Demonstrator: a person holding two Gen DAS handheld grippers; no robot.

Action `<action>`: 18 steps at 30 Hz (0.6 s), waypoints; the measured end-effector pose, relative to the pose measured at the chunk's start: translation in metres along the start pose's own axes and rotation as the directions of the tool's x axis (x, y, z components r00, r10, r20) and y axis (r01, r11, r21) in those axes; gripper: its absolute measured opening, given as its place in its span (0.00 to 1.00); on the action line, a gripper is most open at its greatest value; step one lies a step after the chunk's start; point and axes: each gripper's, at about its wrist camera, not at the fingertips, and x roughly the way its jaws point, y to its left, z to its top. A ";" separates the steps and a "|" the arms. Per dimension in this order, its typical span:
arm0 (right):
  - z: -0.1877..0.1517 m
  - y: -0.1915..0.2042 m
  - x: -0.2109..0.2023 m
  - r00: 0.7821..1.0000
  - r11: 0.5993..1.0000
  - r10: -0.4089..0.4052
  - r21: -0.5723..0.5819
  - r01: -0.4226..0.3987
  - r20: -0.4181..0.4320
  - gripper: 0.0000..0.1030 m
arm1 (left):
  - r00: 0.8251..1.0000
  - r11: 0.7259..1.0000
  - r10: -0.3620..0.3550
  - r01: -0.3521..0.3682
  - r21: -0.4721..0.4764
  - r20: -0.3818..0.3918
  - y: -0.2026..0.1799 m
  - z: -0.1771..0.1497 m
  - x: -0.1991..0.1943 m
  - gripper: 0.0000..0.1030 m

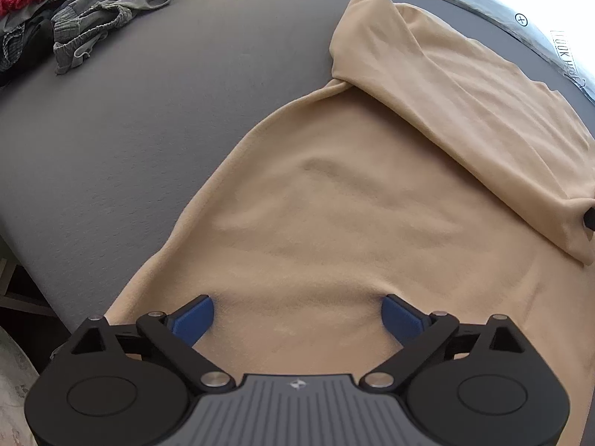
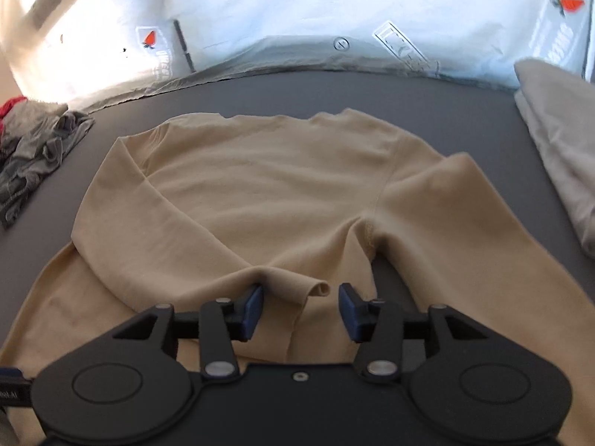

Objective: Fold clothes
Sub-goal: 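Fold the held sleeve across the shirt body with the right tool, release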

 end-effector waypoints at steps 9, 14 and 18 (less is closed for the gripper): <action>-0.009 0.005 0.011 0.997 0.992 0.073 -0.102 -0.074 -0.012 0.25 | 1.000 1.000 -0.001 0.001 0.000 -0.023 -0.001 0.007 0.005 1.00; 0.003 -0.004 -0.004 0.991 0.990 0.119 -0.079 -0.114 0.064 0.07 | 1.000 1.000 0.001 -0.001 0.001 -0.026 -0.002 0.007 0.006 1.00; 0.017 -0.018 -0.020 0.985 0.995 0.092 -0.043 -0.087 0.146 0.07 | 1.000 1.000 0.005 -0.005 -0.001 -0.025 -0.002 0.008 0.007 1.00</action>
